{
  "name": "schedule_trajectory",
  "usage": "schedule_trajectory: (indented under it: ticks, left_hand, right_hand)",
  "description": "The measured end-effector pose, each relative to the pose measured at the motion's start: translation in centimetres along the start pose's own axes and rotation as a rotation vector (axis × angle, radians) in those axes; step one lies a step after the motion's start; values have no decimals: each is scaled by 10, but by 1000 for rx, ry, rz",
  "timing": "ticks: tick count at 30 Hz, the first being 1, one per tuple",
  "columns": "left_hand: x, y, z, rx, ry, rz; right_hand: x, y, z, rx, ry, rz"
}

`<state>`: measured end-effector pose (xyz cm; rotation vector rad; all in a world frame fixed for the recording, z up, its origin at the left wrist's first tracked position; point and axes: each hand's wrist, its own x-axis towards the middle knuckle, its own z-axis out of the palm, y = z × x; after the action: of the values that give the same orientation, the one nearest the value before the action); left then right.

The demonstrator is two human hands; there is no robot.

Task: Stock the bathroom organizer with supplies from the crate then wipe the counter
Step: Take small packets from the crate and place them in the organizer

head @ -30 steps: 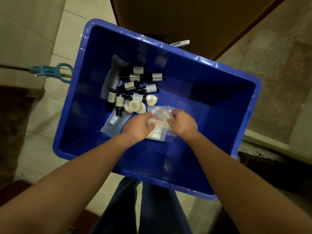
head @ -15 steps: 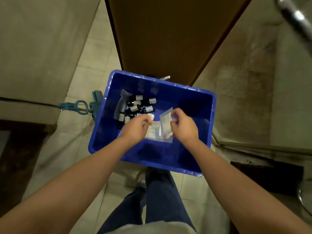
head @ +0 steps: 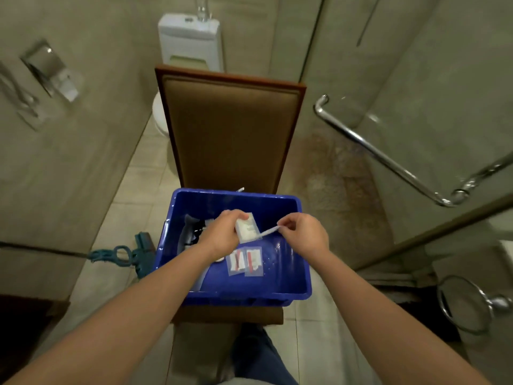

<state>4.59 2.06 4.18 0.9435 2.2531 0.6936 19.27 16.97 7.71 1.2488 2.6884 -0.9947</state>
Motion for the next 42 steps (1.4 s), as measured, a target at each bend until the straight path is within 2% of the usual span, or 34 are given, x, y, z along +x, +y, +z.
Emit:
schedule_trajectory:
  ticks: [5, 11, 17, 27, 42]
  left_hand:
    - [-19, 45, -13, 32, 75, 79]
    - [-30, 102, -11, 121, 37, 138]
    - [-34, 169, 18, 168, -23, 194]
    - [-82, 296, 126, 14, -284, 367]
    - [-206, 451, 306, -219, -431, 505]
  right_hand:
    - [-34, 10, -34, 73, 155, 63]
    - [-75, 40, -77, 372, 275, 193]
    - [-120, 89, -117, 508, 424, 289]
    - [-230, 197, -181, 660, 678, 453]
    - [-419, 348, -245, 822, 955, 588]
